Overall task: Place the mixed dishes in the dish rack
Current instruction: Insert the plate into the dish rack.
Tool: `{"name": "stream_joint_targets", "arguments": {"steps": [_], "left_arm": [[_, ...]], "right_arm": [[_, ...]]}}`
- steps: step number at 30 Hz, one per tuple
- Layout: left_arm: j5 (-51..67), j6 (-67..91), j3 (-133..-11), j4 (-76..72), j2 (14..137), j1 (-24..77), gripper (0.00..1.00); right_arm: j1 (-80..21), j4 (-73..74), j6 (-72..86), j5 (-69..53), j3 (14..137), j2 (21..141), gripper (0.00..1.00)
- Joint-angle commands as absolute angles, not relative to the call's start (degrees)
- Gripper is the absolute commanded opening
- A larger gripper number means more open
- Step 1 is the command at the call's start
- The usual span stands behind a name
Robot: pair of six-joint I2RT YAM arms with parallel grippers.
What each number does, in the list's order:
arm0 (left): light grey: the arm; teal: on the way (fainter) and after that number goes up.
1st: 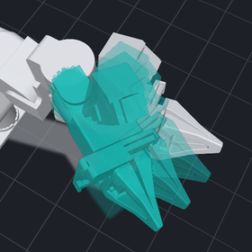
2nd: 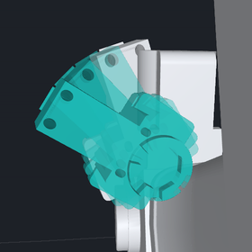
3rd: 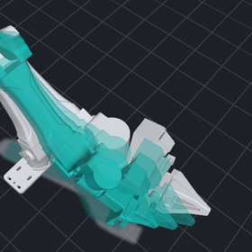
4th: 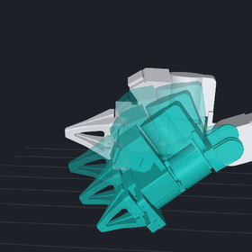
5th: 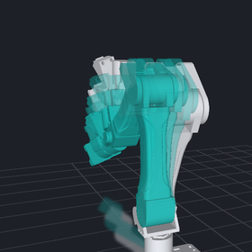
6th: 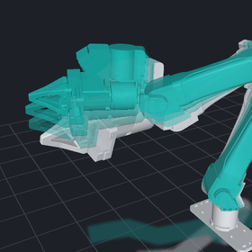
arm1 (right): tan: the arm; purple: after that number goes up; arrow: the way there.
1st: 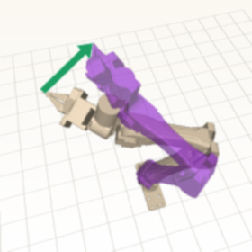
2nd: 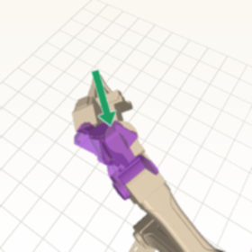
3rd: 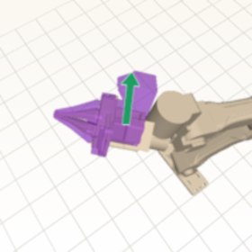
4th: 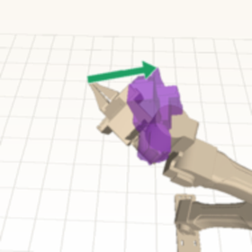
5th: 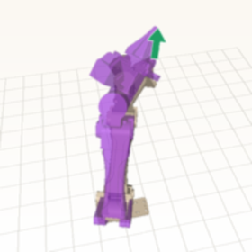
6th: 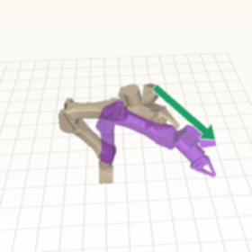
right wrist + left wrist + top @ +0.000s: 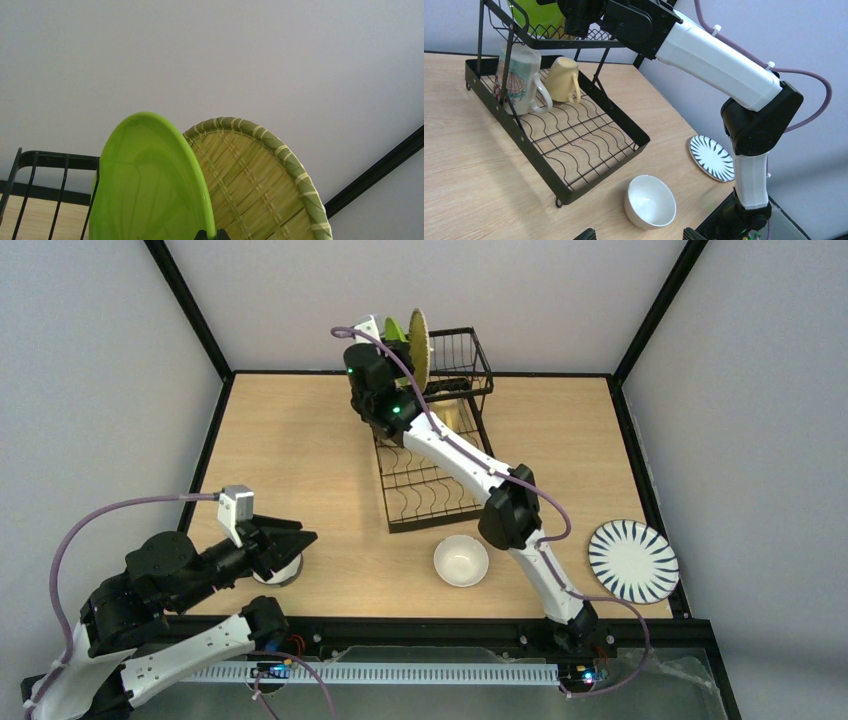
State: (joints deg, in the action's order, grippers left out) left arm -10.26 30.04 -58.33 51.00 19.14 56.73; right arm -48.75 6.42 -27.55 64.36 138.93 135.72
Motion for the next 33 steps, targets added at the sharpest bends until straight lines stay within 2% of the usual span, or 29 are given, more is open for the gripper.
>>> {"name": "stream_joint_targets", "arguments": {"steps": [1,33], "left_arm": [[-9.3,28.6,-58.1,51.4,19.7,57.0,0.99],[-8.5,28.7,-56.4,50.7,17.9,56.9,0.99]], "right_arm": [[-49.2,5.7,-30.5,66.2,141.3,137.5,0.0],[-51.8,1.7,-39.8,69.4,141.4,141.3,0.0]]}}
